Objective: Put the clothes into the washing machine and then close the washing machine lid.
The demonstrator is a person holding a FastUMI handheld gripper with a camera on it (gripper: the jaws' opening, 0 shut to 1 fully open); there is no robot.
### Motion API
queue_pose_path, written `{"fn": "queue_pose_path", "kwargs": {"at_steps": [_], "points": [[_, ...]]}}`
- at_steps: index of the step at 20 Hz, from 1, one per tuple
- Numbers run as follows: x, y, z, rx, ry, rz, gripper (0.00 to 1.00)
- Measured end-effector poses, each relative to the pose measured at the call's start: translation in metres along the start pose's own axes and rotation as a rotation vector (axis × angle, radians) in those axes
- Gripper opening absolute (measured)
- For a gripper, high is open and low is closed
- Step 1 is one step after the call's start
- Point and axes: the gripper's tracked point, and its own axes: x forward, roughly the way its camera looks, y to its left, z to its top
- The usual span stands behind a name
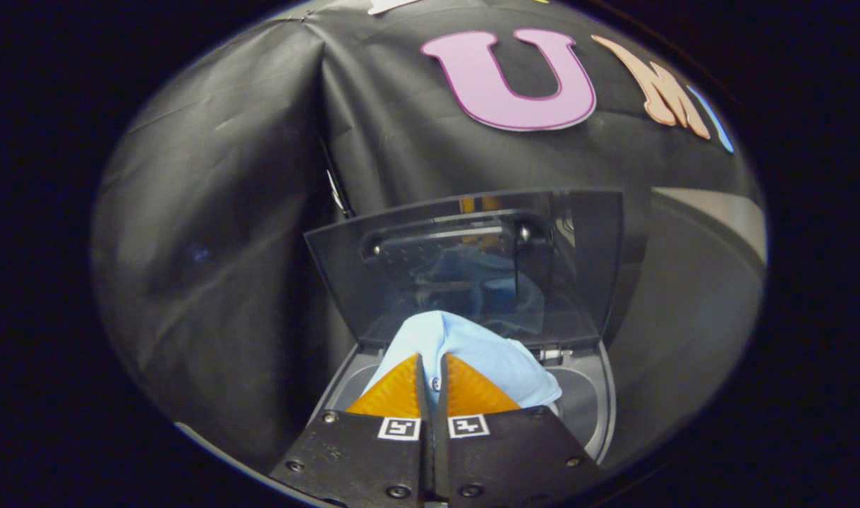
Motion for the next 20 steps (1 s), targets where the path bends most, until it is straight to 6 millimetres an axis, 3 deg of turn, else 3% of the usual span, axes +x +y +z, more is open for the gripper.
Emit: {"fn": "queue_pose_path", "kwargs": {"at_steps": [8,14,17,19,20], "points": [[0.037,-0.027,-0.083,0.086,0.062,-0.079,0.01],[0.045,-0.035,-0.112,0.079,0.136,-0.110,0.04],[0.046,-0.036,-0.129,0.090,0.190,-0.125,0.09],[0.039,-0.023,-0.135,0.135,0.207,-0.095,0.19],[0.036,-0.021,-0.134,0.151,0.211,-0.101,0.29]]}}
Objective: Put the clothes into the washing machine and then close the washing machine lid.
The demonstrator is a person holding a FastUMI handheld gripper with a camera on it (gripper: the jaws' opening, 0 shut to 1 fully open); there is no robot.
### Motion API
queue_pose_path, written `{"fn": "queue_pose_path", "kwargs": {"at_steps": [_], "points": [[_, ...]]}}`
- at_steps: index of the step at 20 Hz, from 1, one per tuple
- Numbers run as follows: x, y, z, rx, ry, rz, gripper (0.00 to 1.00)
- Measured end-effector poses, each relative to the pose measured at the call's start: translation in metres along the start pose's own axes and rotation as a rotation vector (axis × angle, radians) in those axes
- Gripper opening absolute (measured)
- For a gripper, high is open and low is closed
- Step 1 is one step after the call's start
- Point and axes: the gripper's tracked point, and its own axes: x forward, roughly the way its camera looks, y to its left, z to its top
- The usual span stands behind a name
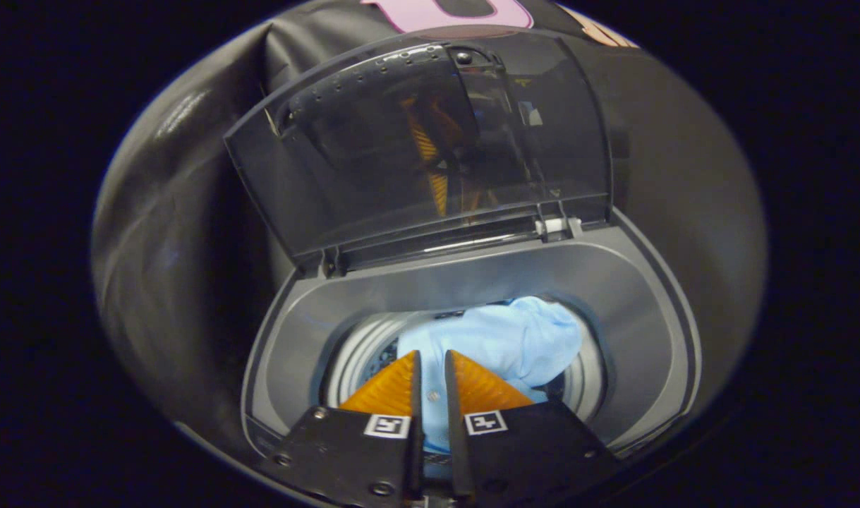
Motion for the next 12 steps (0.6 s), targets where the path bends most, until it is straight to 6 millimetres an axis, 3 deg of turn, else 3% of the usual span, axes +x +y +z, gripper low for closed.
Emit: {"fn": "queue_pose_path", "kwargs": {"at_steps": [7,12], "points": [[-0.025,-0.016,-0.006,0.016,0.029,-0.056,1.00],[-0.043,-0.016,-0.002,-0.003,0.049,-0.064,0.98]]}}
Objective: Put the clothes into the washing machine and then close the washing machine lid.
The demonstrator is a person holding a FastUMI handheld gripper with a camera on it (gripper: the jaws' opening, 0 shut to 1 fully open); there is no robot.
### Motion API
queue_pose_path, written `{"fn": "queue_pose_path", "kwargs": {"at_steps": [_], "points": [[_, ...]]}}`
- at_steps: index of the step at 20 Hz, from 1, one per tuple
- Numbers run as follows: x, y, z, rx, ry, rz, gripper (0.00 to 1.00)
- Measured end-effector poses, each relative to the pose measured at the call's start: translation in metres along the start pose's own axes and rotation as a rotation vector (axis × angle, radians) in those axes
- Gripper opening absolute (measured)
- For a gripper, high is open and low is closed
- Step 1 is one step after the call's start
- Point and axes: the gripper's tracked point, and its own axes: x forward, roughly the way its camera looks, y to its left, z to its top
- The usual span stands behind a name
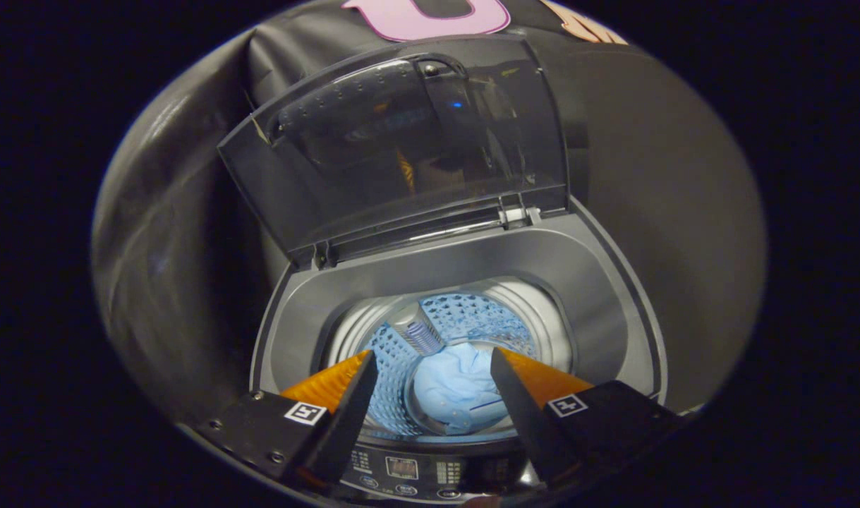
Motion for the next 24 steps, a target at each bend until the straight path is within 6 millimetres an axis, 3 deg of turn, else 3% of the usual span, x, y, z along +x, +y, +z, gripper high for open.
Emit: {"fn": "queue_pose_path", "kwargs": {"at_steps": [4,6,9,13,17,21,24], "points": [[-0.018,0.017,0.013,0.014,0.020,0.023,0.98],[-0.030,0.032,0.030,0.065,0.016,0.060,0.98],[-0.047,0.042,0.064,0.120,-0.034,0.077,0.98],[-0.066,0.051,0.127,0.113,-0.174,0.074,0.97],[-0.092,0.072,0.188,0.132,-0.295,0.127,0.97],[-0.101,0.069,0.241,0.083,-0.430,0.074,0.97],[-0.093,0.069,0.258,-0.008,-0.474,0.018,0.97]]}}
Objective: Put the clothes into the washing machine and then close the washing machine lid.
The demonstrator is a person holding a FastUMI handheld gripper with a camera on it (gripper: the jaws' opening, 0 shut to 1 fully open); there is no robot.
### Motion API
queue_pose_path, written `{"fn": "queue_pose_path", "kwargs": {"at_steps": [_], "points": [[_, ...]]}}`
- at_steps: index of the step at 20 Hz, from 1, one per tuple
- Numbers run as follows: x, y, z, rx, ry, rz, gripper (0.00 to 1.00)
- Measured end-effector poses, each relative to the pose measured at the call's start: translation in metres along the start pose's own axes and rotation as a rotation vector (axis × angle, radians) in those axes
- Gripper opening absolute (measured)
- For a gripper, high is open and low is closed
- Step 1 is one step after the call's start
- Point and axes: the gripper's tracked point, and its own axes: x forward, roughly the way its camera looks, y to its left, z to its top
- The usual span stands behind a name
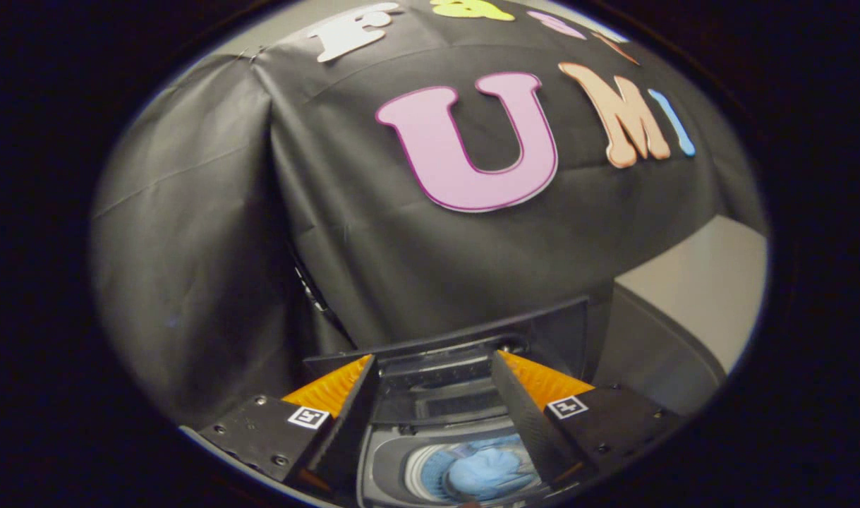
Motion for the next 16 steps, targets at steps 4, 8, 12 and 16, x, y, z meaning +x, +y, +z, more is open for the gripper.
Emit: {"fn": "queue_pose_path", "kwargs": {"at_steps": [4,8,12,16], "points": [[0.031,0.006,0.014,-0.072,-0.062,-0.005,0.96],[0.073,0.002,0.026,-0.127,-0.142,-0.057,0.96],[0.098,0.002,0.020,-0.194,-0.169,-0.087,0.96],[0.103,0.010,0.012,-0.193,-0.182,-0.085,0.96]]}}
